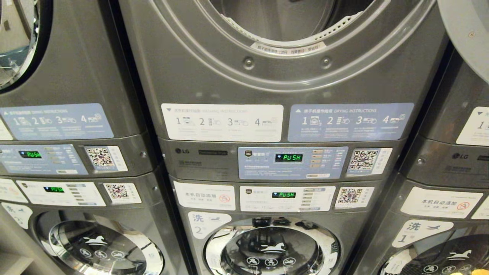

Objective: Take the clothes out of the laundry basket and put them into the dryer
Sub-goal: Put the clothes in the dryer

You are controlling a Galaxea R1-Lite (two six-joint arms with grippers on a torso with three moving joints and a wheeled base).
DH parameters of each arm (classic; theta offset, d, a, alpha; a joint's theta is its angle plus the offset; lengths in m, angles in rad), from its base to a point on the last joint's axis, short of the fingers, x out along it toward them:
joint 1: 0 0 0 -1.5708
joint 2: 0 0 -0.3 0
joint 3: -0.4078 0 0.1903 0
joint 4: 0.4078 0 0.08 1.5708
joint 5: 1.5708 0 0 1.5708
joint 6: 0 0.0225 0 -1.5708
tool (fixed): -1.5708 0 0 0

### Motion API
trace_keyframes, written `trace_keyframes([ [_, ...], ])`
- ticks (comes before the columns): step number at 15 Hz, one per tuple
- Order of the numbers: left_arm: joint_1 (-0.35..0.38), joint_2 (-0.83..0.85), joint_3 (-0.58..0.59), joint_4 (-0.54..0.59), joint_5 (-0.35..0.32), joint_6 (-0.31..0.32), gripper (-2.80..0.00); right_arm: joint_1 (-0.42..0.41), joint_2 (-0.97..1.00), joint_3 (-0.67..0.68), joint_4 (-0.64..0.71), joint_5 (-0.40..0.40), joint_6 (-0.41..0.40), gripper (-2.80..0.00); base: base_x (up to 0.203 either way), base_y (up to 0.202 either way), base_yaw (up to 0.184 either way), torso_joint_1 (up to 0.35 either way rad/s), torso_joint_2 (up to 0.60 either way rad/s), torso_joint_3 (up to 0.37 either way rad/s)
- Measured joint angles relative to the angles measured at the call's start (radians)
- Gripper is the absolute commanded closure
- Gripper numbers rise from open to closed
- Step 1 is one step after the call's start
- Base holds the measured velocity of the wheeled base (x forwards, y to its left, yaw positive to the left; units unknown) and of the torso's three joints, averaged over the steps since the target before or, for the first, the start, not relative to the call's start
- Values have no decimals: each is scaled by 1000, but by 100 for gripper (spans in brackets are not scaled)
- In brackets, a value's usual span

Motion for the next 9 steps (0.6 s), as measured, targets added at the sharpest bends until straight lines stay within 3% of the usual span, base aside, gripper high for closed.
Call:
trace_keyframes([
  [9,0,0,0,0,0,0,0,0,0,0,1,0,0,0,0,0,0,152,-320,-169],
])
